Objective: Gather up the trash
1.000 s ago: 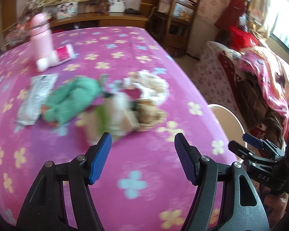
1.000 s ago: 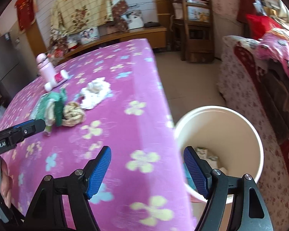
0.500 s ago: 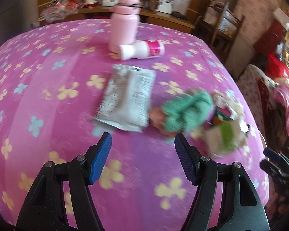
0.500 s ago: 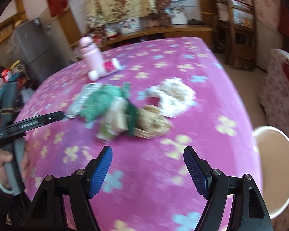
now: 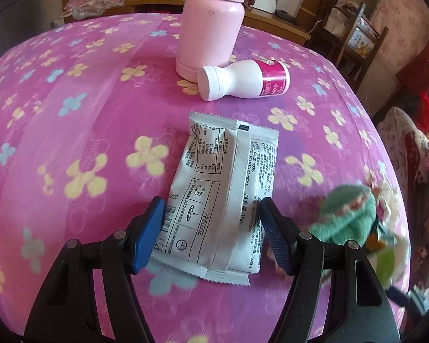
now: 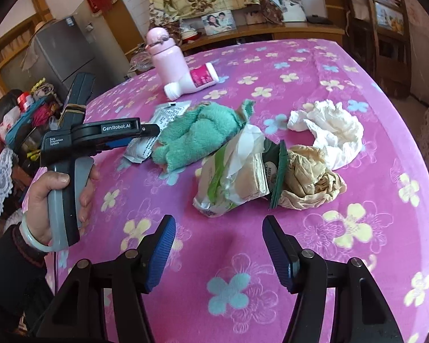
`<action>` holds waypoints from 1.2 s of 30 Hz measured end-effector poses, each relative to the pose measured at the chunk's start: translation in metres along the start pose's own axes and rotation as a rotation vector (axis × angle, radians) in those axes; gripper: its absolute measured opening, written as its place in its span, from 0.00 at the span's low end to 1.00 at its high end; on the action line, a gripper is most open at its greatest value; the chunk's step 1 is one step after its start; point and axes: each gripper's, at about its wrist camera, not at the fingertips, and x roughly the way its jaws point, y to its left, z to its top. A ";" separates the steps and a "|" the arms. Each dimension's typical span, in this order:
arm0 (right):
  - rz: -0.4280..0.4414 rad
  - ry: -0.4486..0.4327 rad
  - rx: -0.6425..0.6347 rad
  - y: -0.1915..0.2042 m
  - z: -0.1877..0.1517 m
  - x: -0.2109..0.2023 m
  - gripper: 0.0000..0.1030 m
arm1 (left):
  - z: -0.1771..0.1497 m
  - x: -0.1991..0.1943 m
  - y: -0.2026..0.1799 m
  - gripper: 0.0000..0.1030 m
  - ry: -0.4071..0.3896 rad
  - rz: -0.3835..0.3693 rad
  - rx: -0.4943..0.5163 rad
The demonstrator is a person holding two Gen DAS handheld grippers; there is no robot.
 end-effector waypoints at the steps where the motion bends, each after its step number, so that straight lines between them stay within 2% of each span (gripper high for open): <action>1: -0.001 -0.003 0.008 -0.001 0.001 0.002 0.59 | 0.001 0.001 -0.001 0.65 -0.004 0.000 0.003; 4: 0.004 -0.034 0.055 -0.004 0.003 0.011 0.59 | 0.001 0.003 -0.004 0.63 -0.011 0.018 0.020; 5: 0.004 -0.050 0.076 -0.005 0.005 0.014 0.55 | -0.001 0.003 -0.005 0.60 -0.012 0.029 0.034; 6: 0.008 -0.070 0.094 -0.006 0.006 0.017 0.50 | -0.004 0.000 -0.005 0.59 -0.011 0.035 0.051; 7: 0.017 -0.084 0.105 -0.007 0.007 0.018 0.35 | -0.007 -0.002 -0.004 0.56 -0.006 0.026 0.054; 9: 0.030 -0.107 0.128 -0.009 0.010 0.021 0.25 | -0.014 -0.010 0.003 0.53 0.008 0.002 0.041; 10: 0.035 -0.109 0.132 -0.010 0.011 0.021 0.17 | -0.017 -0.014 0.005 0.52 0.013 -0.005 0.036; 13: 0.072 -0.101 0.113 -0.007 0.011 0.011 0.11 | -0.033 -0.033 0.014 0.51 0.017 0.013 0.036; 16: 0.160 -0.040 0.081 -0.004 0.005 -0.008 0.10 | -0.057 -0.056 0.023 0.51 0.020 0.027 0.043; 19: 0.231 0.056 -0.001 0.004 -0.006 -0.029 0.10 | -0.084 -0.076 0.033 0.51 0.038 0.026 0.044; 22: 0.313 0.213 -0.046 0.006 -0.022 -0.036 0.10 | -0.107 -0.093 0.041 0.51 0.057 0.014 0.041; 25: 0.308 0.307 -0.057 0.002 -0.032 -0.030 0.10 | -0.124 -0.107 0.046 0.52 0.070 -0.004 0.027; 27: 0.185 0.325 -0.053 -0.004 -0.032 -0.021 0.19 | -0.130 -0.112 0.045 0.55 0.069 0.001 0.030; 28: 0.097 0.302 -0.048 -0.007 -0.031 -0.018 0.32 | -0.131 -0.113 0.044 0.58 0.069 -0.002 0.034; 29: 0.046 0.271 -0.045 -0.006 -0.030 -0.019 0.42 | -0.131 -0.113 0.044 0.59 0.069 -0.006 0.039; 30: 0.015 0.242 -0.042 -0.006 -0.029 -0.020 0.46 | -0.130 -0.113 0.042 0.60 0.068 -0.008 0.040; 33: 0.024 0.188 -0.001 0.000 -0.027 -0.026 0.49 | -0.128 -0.111 0.040 0.65 0.063 -0.014 0.040; 34: 0.032 0.170 0.019 0.004 -0.029 -0.029 0.56 | -0.126 -0.109 0.040 0.65 0.061 -0.008 0.037; 35: 0.030 0.150 0.031 0.009 -0.030 -0.031 0.67 | -0.125 -0.107 0.040 0.65 0.055 0.000 0.034; 36: 0.021 0.133 0.038 0.015 -0.034 -0.034 0.72 | -0.123 -0.104 0.039 0.65 0.047 0.009 0.032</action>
